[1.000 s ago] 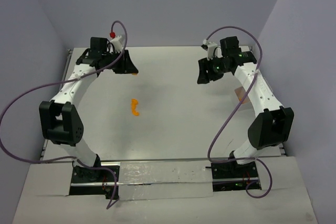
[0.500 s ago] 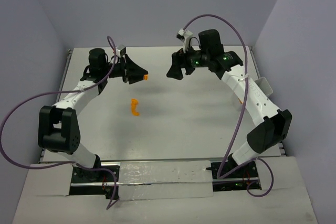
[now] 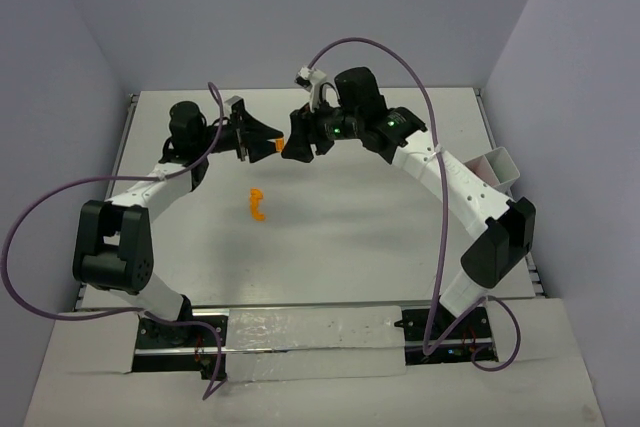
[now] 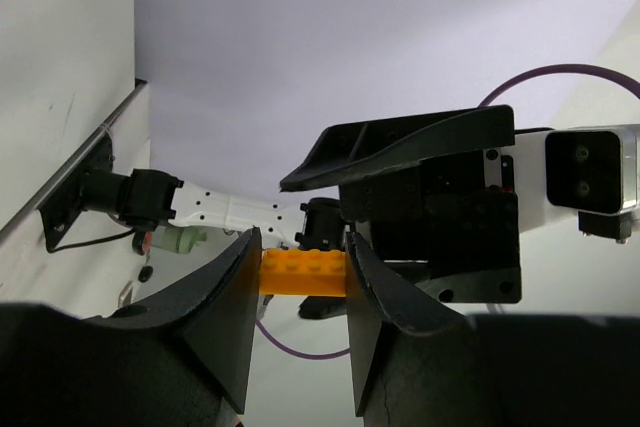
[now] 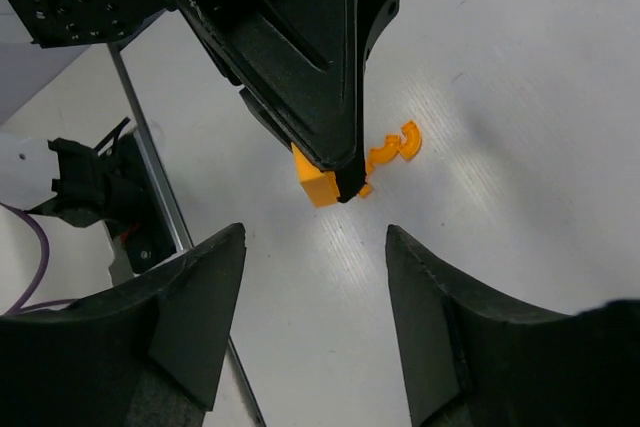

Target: Sort the legos into containers by color

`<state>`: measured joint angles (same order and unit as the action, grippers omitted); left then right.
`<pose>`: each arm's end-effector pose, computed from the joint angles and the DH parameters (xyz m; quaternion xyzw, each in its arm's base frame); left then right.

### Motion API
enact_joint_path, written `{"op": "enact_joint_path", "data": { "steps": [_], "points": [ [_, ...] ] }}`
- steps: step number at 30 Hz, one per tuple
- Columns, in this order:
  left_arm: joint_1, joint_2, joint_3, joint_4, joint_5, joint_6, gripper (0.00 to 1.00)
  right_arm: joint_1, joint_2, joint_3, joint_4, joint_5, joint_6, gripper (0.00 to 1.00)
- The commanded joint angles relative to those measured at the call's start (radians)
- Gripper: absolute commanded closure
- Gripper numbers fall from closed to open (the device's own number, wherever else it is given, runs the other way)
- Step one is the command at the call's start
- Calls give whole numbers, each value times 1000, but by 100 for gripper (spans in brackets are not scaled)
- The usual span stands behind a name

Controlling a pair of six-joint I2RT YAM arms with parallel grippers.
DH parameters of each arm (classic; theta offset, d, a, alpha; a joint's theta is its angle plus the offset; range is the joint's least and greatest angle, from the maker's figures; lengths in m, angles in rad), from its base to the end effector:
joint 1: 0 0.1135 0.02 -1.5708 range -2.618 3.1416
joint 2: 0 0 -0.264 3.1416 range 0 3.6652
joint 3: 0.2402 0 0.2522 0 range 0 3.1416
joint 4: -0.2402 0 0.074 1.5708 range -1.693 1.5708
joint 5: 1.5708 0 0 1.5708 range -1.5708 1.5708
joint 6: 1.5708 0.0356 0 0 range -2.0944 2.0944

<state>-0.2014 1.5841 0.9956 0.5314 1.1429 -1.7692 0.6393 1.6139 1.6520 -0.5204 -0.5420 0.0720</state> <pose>0.3357 -0.1016 0.2863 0.1687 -0.6952 0.6986 0.0086 0.2831 0.2334 0.3981 -0.3637 0.7526 0.3884 0.3879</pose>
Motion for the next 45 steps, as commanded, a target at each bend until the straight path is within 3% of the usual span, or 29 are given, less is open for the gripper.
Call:
{"op": "enact_joint_path", "data": {
  "steps": [1, 20, 24, 25, 27, 29, 31, 32, 33, 35, 37, 38, 41, 45],
  "points": [
    [-12, -33, -15, 85, 5, -78, 100, 25, 29, 69, 50, 20, 32, 37],
    [-38, -32, -36, 132, -6, -114, 100, 40, 76, 101, 53, 31, 41, 68],
    [-36, -35, -42, 162, -14, -123, 99, 41, 61, 78, 57, 31, 36, 82],
    [-34, -35, -41, 157, -15, -113, 93, 40, 57, 69, 58, 31, 33, 87],
    [-20, -36, -35, 132, -17, -72, 70, 39, 36, 56, 56, 31, 27, 93],
    [12, -35, -16, 96, -13, 10, 50, 33, 10, 36, 57, 24, 18, 96],
    [46, -34, 27, -17, -10, 145, 38, 26, -20, 19, 53, 10, 14, 98],
    [79, -40, 82, -190, -30, 325, 7, 2, -50, -8, 48, -2, 12, 100],
    [96, -49, 120, -309, -65, 439, 1, -12, -68, -21, 43, -6, 9, 100],
    [131, -87, 224, -629, -224, 769, 1, -70, -126, -60, 20, -23, -7, 100],
    [134, -110, 286, -718, -293, 971, 1, -134, -165, -87, -6, -41, -34, 100],
    [134, -120, 306, -766, -339, 985, 1, -172, -181, -99, -29, -55, -52, 100],
    [126, -156, 355, -908, -541, 1254, 1, -357, -233, -126, -206, -59, -236, 100],
    [71, -191, 373, -975, -769, 1481, 1, -517, -263, -188, -352, 115, -445, 100]
  ]
}}
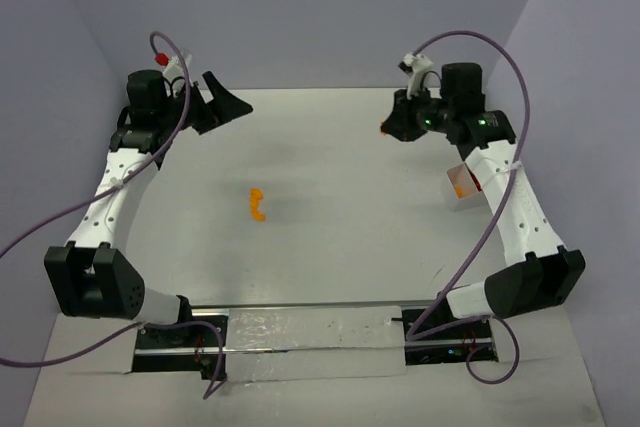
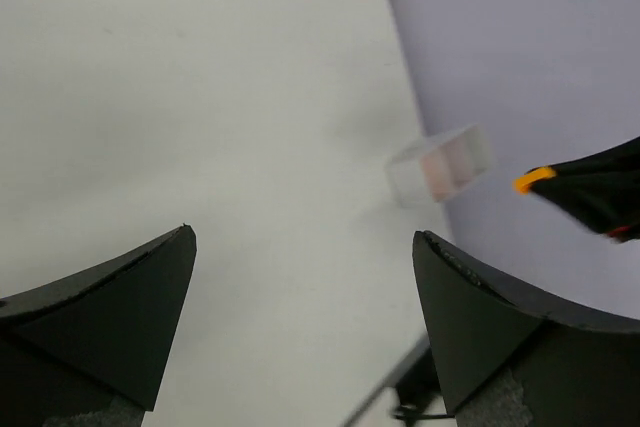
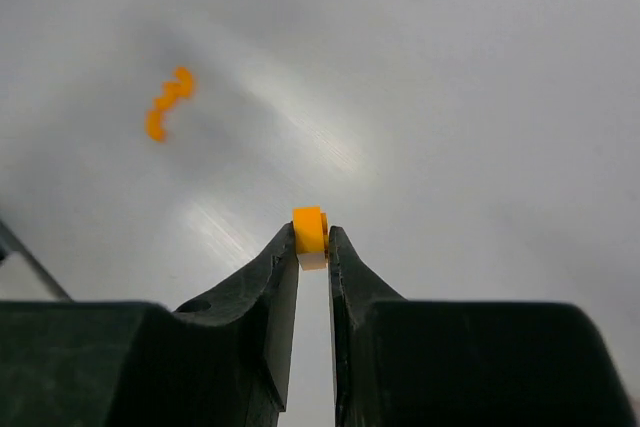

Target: Sort the legos into containers by color

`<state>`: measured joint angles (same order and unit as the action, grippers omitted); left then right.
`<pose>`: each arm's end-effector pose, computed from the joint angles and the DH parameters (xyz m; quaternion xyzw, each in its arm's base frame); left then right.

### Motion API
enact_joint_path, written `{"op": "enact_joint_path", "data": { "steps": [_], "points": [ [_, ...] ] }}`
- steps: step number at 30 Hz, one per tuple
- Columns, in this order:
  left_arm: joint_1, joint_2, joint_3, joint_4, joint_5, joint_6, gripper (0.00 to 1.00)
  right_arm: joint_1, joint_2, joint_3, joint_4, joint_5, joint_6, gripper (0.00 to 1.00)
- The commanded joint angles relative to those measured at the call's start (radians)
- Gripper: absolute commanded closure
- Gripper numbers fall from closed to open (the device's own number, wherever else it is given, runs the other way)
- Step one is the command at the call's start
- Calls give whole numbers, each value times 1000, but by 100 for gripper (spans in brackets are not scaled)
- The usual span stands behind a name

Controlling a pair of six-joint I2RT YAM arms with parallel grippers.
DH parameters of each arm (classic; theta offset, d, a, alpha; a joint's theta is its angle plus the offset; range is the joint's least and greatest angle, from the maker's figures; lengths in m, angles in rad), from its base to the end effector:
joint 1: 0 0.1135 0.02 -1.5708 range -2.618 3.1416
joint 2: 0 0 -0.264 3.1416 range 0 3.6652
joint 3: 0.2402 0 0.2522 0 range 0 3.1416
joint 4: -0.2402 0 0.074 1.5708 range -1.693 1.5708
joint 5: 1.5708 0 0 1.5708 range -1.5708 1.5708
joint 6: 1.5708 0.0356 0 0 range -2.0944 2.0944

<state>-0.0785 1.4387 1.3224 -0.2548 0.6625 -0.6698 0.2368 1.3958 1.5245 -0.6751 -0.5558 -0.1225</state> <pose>0.3279 -0.0478 0.3694 -0.0518 0.8002 -0.4450 0.3988 0.2856 0.0882 0.4102 -0.2821 0.8007 0.2657 0.4569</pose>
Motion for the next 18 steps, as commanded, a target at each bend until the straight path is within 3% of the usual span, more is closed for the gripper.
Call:
{"op": "enact_joint_path", "data": {
  "steps": [1, 6, 11, 18],
  "points": [
    [-78, -53, 52, -216, -384, 445, 1, -170, -49, -94, -236, 208, -326, 100],
    [-222, -69, 29, -263, -602, 602, 1, -326, 9, -199, -291, 422, -476, 100],
    [-234, -88, -23, -241, -645, 645, 1, -372, 72, -250, -228, 545, -481, 100],
    [-234, -40, -6, -287, -653, 654, 1, -381, 191, -214, -171, 583, -423, 100]
  ]
}}
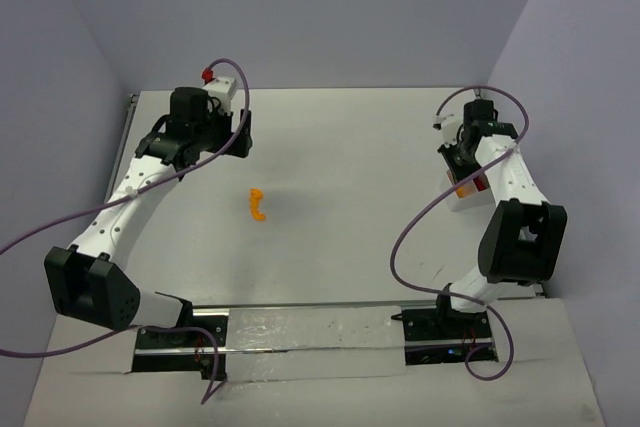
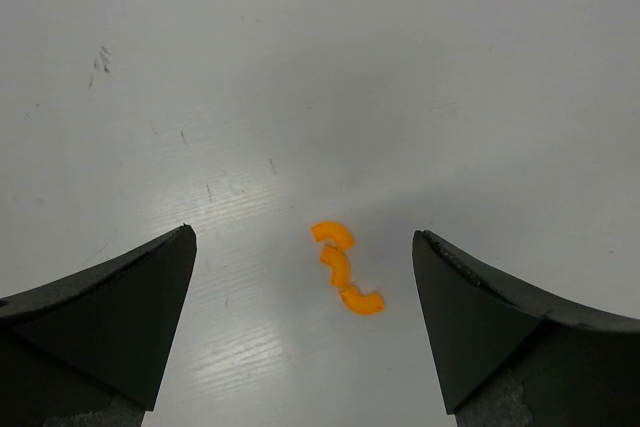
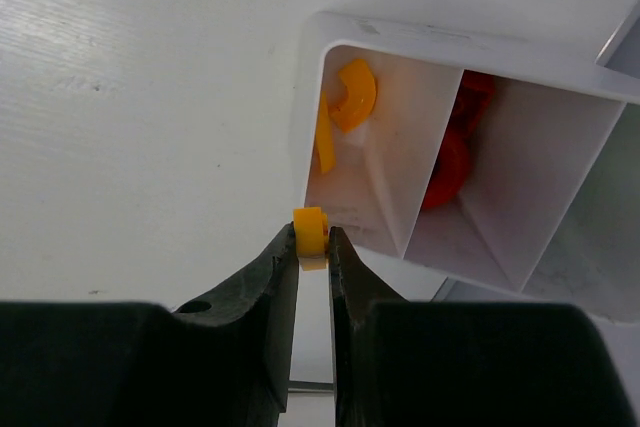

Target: Sort the legos into containers by color

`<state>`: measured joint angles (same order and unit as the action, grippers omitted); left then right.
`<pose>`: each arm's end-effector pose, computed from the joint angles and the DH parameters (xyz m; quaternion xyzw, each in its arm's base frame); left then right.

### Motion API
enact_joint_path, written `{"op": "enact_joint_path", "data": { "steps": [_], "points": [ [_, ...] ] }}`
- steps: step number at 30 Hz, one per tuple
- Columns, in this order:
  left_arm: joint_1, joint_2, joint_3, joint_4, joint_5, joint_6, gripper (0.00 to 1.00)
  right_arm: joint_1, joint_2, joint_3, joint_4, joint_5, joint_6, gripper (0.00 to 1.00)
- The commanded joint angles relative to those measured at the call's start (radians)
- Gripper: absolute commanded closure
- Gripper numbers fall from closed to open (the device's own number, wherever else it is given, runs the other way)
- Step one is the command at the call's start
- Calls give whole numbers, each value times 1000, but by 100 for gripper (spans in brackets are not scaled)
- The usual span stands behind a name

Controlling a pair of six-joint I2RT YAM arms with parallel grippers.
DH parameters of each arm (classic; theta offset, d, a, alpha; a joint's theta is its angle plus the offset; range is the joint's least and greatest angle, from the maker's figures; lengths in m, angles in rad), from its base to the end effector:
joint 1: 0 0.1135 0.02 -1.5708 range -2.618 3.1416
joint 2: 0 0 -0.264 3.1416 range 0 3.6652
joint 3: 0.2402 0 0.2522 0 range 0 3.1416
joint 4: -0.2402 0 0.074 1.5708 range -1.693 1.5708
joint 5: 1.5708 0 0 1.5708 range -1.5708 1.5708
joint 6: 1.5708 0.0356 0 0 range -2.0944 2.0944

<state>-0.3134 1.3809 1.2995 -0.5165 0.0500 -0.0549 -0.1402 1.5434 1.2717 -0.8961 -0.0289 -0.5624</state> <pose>0.2941 -0.0972 0.3510 0.1255 0.8748 -0.1073 0.4554 0.3049 -0.0420 0.2687 -0.2081 0.9573 -0.0556 0.1928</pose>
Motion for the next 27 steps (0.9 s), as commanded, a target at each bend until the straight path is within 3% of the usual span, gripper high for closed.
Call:
{"op": "enact_joint_path", "data": {
  "steps": [1, 6, 14, 22, 24, 27],
  "points": [
    [0, 23, 17, -30, -45, 35, 1, -6, 64, 51, 57, 60, 27, 100],
    [0, 45, 21, -37, -85, 30, 1, -6, 106, 78, 78, 84, 51, 94],
    [0, 63, 12, -67, -75, 46, 1, -4, 127, 104, 77, 97, 70, 65],
    [0, 55, -27, -96, -54, 107, 1, 7, 85, 131, 44, 90, 82, 53],
    [1, 39, -49, -92, -25, 115, 5, 23, 57, 162, 12, 56, 101, 46],
    [-4, 56, -78, -108, -6, 107, 21, 76, -6, 202, -32, -9, 140, 35]
  ]
}}
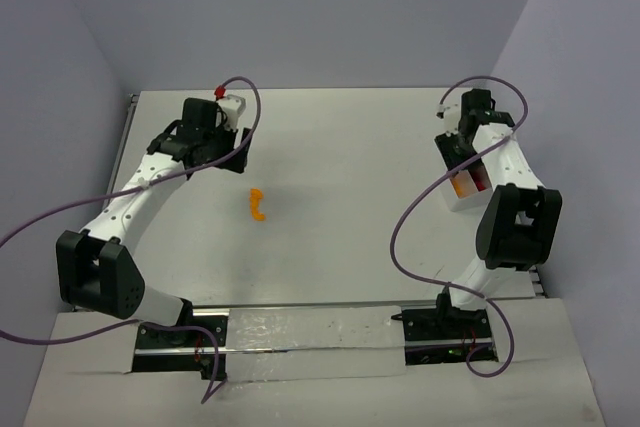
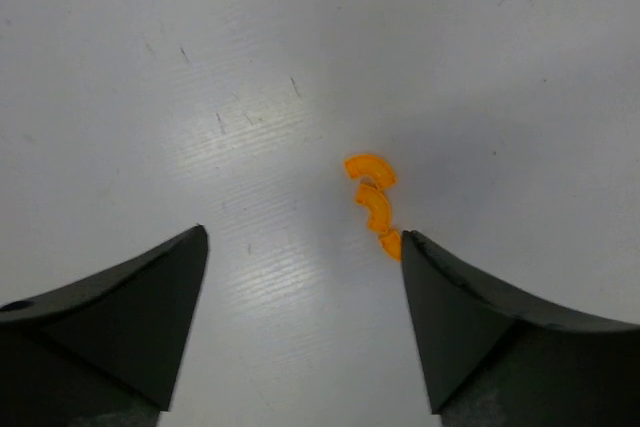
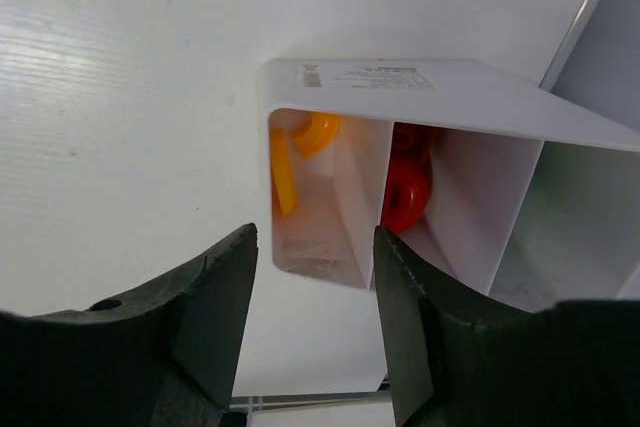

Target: Sort the legos into containers by color

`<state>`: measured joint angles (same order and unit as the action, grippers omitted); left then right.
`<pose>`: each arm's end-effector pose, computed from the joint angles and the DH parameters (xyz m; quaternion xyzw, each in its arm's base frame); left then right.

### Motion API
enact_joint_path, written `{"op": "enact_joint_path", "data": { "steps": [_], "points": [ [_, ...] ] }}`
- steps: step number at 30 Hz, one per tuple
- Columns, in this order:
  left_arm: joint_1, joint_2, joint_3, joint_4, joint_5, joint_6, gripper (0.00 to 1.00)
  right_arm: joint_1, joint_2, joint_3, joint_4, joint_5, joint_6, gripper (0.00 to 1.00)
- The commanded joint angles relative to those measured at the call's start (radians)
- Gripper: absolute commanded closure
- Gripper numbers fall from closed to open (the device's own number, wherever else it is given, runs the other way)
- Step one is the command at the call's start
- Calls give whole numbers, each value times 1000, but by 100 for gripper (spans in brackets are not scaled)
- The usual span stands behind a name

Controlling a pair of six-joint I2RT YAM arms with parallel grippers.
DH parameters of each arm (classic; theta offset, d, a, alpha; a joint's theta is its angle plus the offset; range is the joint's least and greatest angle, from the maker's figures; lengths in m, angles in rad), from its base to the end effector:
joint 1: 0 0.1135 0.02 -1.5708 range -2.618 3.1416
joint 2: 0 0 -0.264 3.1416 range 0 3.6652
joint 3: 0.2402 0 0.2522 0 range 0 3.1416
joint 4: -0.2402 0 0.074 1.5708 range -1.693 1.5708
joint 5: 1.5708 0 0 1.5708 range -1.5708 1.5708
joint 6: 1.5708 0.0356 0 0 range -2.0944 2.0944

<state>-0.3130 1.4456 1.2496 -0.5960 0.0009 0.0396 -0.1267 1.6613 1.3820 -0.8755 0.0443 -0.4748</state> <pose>0.3006 -0.0973 0.3086 0.1624 0.9108 -0.0521 0.3760 0.3372 -0.0445 0.2663 -0.1649 0.9642 -0.0819 0.1908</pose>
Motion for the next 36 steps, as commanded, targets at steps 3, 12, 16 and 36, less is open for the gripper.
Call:
{"op": "enact_joint_path", "data": {
  "steps": [3, 12, 16, 36],
  "points": [
    [-19, 43, -31, -47, 40, -22, 26, 119, -151, 114, -66, -103, 96, 4],
    [-76, 154, -81, -50, 24, -150, 22, 254, -176, 110, -43, -167, 198, 0],
    [-113, 175, -105, -61, 4, -222, 24, 260, -169, 96, -30, -177, 209, 0],
    [-141, 367, -86, -58, -19, -323, 46, 262, -181, 54, -16, -201, 217, 0]
  ]
}}
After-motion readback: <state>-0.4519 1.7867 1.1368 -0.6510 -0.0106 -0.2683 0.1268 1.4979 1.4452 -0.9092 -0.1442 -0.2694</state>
